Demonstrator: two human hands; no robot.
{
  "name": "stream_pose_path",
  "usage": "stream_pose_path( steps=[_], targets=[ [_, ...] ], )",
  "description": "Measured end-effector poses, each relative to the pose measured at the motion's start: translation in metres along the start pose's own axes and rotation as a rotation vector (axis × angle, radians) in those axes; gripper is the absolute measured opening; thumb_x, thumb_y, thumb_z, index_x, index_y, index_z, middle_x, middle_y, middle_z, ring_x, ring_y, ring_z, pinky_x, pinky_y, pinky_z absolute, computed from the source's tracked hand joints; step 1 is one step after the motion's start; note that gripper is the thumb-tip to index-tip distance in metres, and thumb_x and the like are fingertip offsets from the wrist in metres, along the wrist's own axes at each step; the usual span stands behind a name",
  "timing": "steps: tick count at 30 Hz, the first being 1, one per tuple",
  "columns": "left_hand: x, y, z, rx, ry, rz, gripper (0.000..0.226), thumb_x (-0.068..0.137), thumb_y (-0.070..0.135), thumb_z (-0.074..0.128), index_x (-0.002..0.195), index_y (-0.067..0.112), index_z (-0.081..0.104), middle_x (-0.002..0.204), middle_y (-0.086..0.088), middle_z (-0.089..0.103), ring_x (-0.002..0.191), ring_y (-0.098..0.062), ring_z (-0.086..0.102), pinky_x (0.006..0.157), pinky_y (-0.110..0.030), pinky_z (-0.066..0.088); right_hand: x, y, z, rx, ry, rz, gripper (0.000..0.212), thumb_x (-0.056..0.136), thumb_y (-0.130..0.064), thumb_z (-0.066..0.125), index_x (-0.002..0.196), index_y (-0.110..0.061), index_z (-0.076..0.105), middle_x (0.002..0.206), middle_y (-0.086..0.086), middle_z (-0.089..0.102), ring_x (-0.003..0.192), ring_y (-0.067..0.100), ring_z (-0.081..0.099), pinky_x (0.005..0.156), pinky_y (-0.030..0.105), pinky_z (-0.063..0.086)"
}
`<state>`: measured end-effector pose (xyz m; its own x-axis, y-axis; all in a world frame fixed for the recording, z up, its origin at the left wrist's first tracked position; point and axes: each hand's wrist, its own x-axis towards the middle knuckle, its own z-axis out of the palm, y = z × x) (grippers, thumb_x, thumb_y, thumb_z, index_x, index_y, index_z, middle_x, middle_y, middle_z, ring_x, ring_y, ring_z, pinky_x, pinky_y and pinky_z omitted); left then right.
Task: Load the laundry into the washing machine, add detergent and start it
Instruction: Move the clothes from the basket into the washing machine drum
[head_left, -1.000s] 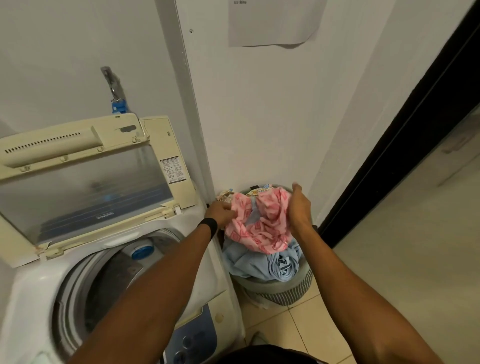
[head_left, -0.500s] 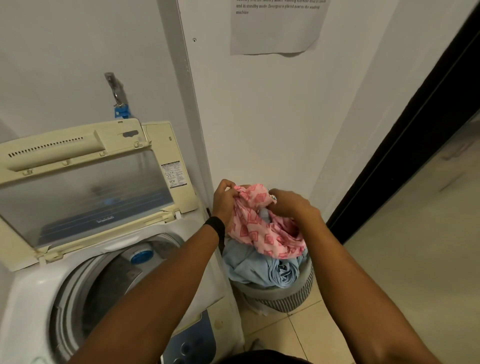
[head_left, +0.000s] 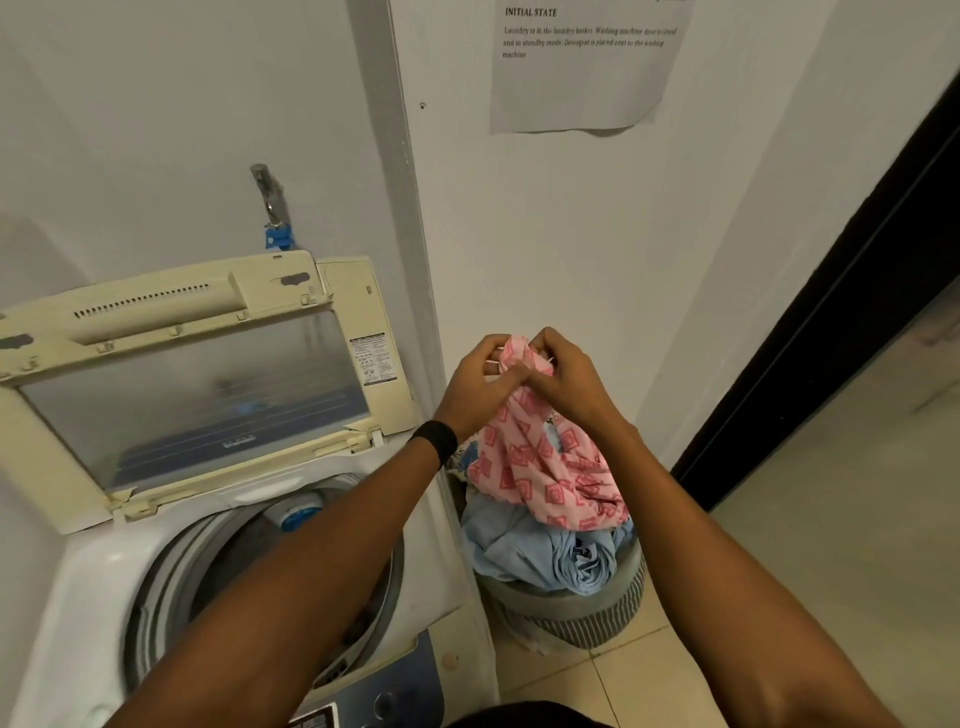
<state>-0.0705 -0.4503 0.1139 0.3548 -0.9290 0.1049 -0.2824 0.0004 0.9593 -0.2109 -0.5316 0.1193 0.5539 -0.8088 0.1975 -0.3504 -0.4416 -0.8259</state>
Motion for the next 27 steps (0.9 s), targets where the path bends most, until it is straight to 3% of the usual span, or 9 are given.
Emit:
stream_pose_path(
  steps=[4,7,11,14,16,19,22,24,27],
  targets=[
    [0.011,0.016,-0.009,-0.139,0.176,0.010,0.010,0.103,0.020,0.058,0.106,0.013,0.065,0.095,-0.004,0.067,0.084,-0.019,0.064,0.083,-0.051,0.059,0.010,-0.020,-0.012,0.147,0.024,-0.109,0.027,0.088,-0.036,0.079,0.094,-0.016,0.062,0.081,-0.007,0.062,0.070,0.005,0.053,0.064,0.019,0.042],
    [0.020,0.036,-0.024,-0.308,0.176,0.012,0.010,0.107,0.016,0.051,0.104,0.011,0.059,0.097,-0.011,0.061,0.086,-0.022,0.062,0.077,-0.044,0.059,0.010,-0.023,-0.023,0.161,-0.026,-0.069,0.027,0.091,-0.045,0.073,0.097,-0.021,0.064,0.087,-0.013,0.064,0.076,0.003,0.058,0.070,0.019,0.045],
    [0.029,0.062,-0.033,-0.412,0.144,-0.034,0.022,0.109,0.014,0.042,0.092,0.015,0.056,0.090,-0.005,0.059,0.082,-0.013,0.058,0.075,-0.031,0.055,0.001,-0.008,-0.031,0.079,-0.249,0.118,0.043,0.095,-0.066,0.054,0.124,-0.035,0.060,0.122,-0.013,0.067,0.106,0.009,0.065,0.098,0.039,0.053],
    [0.031,0.065,-0.030,-0.481,0.139,-0.054,0.023,0.102,0.017,0.043,0.083,0.016,0.056,0.076,0.001,0.056,0.073,-0.011,0.054,0.067,-0.030,0.044,0.002,-0.012,-0.039,0.119,-0.365,0.086,0.049,0.098,-0.060,0.055,0.142,-0.040,0.048,0.131,-0.017,0.063,0.111,0.007,0.066,0.104,0.044,0.053],
    [0.031,0.067,-0.028,-0.506,0.160,-0.065,0.020,0.092,0.025,0.046,0.075,0.016,0.053,0.070,0.004,0.051,0.068,-0.011,0.051,0.064,-0.030,0.039,0.008,-0.016,-0.044,0.072,-0.304,-0.024,0.061,0.093,-0.056,0.066,0.144,-0.033,0.043,0.127,-0.012,0.061,0.108,0.011,0.067,0.097,0.045,0.057],
    [0.035,0.076,-0.030,-0.517,0.170,-0.063,0.027,0.096,0.021,0.042,0.069,0.019,0.047,0.063,0.007,0.041,0.057,-0.005,0.043,0.061,-0.028,0.032,0.014,-0.018,-0.046,-0.074,-0.009,-0.076,0.083,0.073,-0.069,0.078,0.133,-0.025,0.040,0.125,-0.001,0.050,0.111,0.016,0.057,0.093,0.046,0.056],
    [0.035,0.090,-0.034,-0.441,0.147,-0.016,0.024,0.094,0.028,0.043,0.072,0.018,0.045,0.063,0.007,0.039,0.053,-0.004,0.040,0.056,-0.025,0.032,0.018,-0.029,-0.052,-0.134,0.217,-0.209,0.078,0.073,-0.064,0.081,0.134,-0.039,0.039,0.121,-0.004,0.047,0.103,0.010,0.054,0.077,0.036,0.055],
    [0.037,0.095,-0.035,-0.358,0.123,0.008,0.034,0.106,0.032,0.044,0.076,0.017,0.045,0.063,0.008,0.042,0.052,-0.002,0.043,0.057,-0.023,0.036,0.024,-0.035,-0.056,-0.227,0.110,-0.255,0.067,0.081,-0.062,0.075,0.139,-0.042,0.049,0.118,-0.004,0.044,0.102,0.008,0.053,0.079,0.033,0.054],
    [0.042,0.091,-0.040,-0.217,0.121,0.055,0.048,0.099,0.064,0.048,0.079,0.020,0.042,0.069,0.006,0.038,0.059,-0.007,0.042,0.063,-0.026,0.036,0.031,-0.035,-0.057,-0.275,0.025,-0.258,0.037,0.089,-0.056,0.070,0.107,-0.024,0.074,0.116,-0.004,0.044,0.105,0.018,0.052,0.089,0.041,0.050]
  ],
)
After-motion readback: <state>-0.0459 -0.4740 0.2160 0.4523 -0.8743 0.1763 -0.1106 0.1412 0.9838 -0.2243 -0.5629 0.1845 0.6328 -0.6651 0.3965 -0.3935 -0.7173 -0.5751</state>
